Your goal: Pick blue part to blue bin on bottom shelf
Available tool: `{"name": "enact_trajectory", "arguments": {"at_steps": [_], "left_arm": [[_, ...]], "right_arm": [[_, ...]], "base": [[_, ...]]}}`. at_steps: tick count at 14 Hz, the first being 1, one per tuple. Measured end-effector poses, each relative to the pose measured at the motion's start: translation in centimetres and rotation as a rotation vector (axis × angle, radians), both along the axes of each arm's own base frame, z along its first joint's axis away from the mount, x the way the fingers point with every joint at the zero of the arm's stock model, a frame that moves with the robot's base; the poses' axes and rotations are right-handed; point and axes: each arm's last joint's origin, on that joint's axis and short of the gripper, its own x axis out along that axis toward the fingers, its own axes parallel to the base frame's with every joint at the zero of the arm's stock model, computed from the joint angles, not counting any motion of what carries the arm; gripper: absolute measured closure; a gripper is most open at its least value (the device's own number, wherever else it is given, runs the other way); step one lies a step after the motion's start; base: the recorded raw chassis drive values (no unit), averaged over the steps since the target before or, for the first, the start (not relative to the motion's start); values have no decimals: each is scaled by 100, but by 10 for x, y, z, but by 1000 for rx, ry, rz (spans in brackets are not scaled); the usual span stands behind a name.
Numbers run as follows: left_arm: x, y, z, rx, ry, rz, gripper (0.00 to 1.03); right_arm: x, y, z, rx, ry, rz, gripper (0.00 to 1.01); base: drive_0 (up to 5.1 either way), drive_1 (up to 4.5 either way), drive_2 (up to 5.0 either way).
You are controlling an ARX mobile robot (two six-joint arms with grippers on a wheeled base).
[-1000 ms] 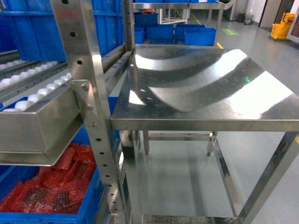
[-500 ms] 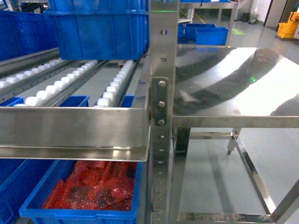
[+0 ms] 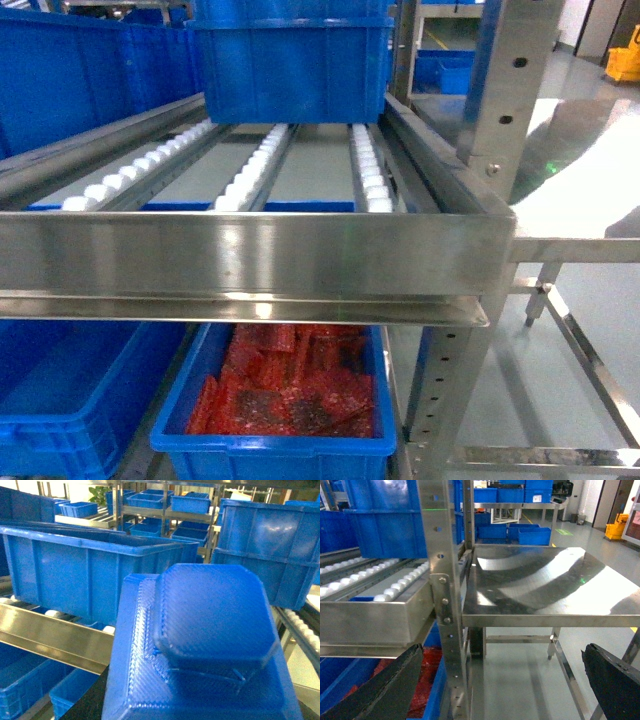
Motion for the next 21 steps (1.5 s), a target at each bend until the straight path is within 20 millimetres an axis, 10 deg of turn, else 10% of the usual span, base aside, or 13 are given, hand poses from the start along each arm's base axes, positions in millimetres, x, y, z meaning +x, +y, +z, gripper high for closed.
{"name": "enact_trajectory", "arguments": {"at_steps": [13, 21], "left_arm": [[0, 0, 0, -1, -2, 3, 60], [0, 0, 0, -1, -1, 3, 60]], "right_arm": [[0, 0, 0, 0, -2, 3, 3], [0, 0, 0, 0, -1, 3, 3]], "base": [[-499, 247, 247], [0, 0, 0]]}}
